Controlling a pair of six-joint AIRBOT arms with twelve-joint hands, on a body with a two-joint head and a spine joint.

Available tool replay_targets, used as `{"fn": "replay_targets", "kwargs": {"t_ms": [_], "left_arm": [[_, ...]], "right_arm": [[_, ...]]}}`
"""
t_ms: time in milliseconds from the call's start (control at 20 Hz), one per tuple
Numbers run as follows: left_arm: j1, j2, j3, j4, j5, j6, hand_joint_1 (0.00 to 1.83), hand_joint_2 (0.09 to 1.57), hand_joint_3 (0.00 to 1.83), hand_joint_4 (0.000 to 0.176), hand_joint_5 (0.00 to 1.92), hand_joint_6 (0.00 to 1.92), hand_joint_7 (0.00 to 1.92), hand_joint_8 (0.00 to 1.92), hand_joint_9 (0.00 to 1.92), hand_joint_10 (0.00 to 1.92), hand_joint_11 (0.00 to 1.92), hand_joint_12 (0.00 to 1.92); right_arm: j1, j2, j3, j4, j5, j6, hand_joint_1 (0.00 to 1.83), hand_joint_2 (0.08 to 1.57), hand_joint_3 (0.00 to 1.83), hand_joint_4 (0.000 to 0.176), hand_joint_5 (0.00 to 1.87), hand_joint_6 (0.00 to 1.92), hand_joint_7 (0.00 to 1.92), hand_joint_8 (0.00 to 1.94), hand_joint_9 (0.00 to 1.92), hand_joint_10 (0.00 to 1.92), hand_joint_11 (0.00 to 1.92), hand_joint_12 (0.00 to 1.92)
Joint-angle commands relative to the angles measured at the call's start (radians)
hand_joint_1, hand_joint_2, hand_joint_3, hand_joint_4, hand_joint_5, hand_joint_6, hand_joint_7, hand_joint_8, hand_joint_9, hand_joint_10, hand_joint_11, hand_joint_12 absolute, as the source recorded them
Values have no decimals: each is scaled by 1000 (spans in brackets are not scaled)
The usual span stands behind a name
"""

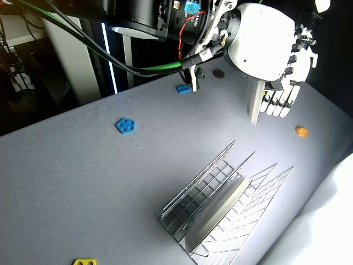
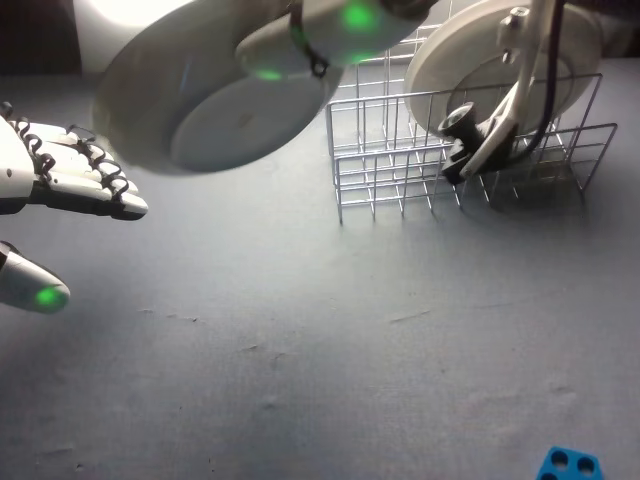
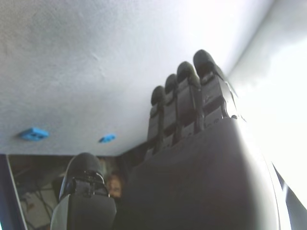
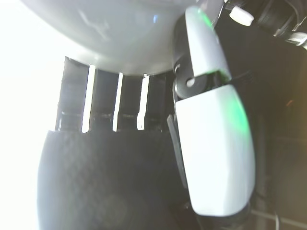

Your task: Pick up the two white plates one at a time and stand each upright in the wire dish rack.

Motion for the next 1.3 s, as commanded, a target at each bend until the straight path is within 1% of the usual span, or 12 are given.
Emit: {"fn": "replay_targets", "kwargs": {"t_ms": [0, 50, 150, 200, 300, 600, 750, 900, 950, 1100, 1200, 1250], "left_arm": [[-13, 13, 0, -61, -13, -1, 0, 1142, 1, 0, 135, 1, 139, 1, 121, 2, 0, 263], [-13, 13, 0, -61, -13, -1, 0, 1145, 2, 0, 153, 2, 156, 3, 137, 4, 0, 307], [-12, 15, -1, -61, -10, -1, 0, 1141, 0, 0, 146, 0, 159, 1, 138, 2, 0, 300], [-11, 16, -2, -61, -10, -1, 0, 1134, 0, 0, 138, 0, 140, 1, 123, 2, 0, 257], [-9, 23, -7, -61, -7, -1, 0, 1133, 0, 0, 137, 0, 136, 1, 120, 1, 0, 248], [-15, 36, -25, -61, -10, -1, 0, 1136, 0, 0, 158, 2, 166, 1, 148, 2, 0, 326], [-8, 36, -24, -59, -9, -1, 0, 1128, 0, 0, 173, 3, 189, 3, 183, 5, 0, 398], [-6, 38, -25, -59, -9, -1, 0, 1138, 2, 0, 155, 0, 174, 2, 159, 2, 0, 318], [-5, 38, -26, -58, -9, -1, 0, 1140, 3, 0, 147, 0, 170, 0, 149, 1, 0, 291], [-7, 39, -32, -54, -9, -1, 0, 1137, 1, 0, 155, 0, 164, 0, 149, 0, 0, 287], [-7, 40, -35, -50, -10, -1, 0, 1138, 1, 0, 149, 1, 159, 1, 138, 2, 0, 272], [-8, 40, -35, -50, -10, -1, 0, 1136, 0, 0, 159, 3, 172, 4, 151, 4, 0, 304]], "right_arm": [[21, 11, -2, 20, 88, 18, 1182, 1181, 0, 23, 831, 1251, 903, 1113, 982, 713, 669, 1378], [22, 18, -1, 30, 88, 18, 1177, 1189, 1, 22, 810, 1276, 890, 1136, 969, 706, 656, 1376], [21, 35, -1, 69, 89, 18, 1169, 1201, 2, 21, 785, 1309, 871, 1170, 952, 718, 624, 1401], [20, 40, -1, 73, 91, 18, 1171, 1198, 0, 22, 793, 1297, 875, 1165, 945, 733, 617, 1419], [17, 50, -1, 74, 97, 18, 1171, 1198, 0, 22, 795, 1294, 876, 1164, 943, 737, 616, 1423], [-1, 82, -1, 109, 113, 21, 1187, 1171, 0, 25, 848, 1218, 921, 1093, 954, 749, 621, 1413], [-5, 90, -1, 109, 111, 21, 1188, 1169, 1, 22, 844, 1216, 926, 1094, 961, 751, 637, 1401], [-10, 94, -1, 109, 106, 20, 1187, 1170, 0, 26, 853, 1209, 918, 1099, 964, 742, 645, 1398], [-12, 94, -1, 109, 105, 18, 1180, 1181, 3, 23, 826, 1249, 901, 1124, 958, 737, 631, 1397], [-19, 94, -2, 75, 95, 15, 1180, 1179, 0, 27, 841, 1236, 898, 1117, 957, 739, 620, 1409], [-25, 93, -3, 43, 101, 15, 1189, 1167, 0, 25, 858, 1207, 926, 1081, 960, 742, 630, 1417], [-26, 93, -3, 33, 105, 15, 1190, 1165, 0, 26, 865, 1195, 928, 1081, 961, 742, 631, 1417]]}}
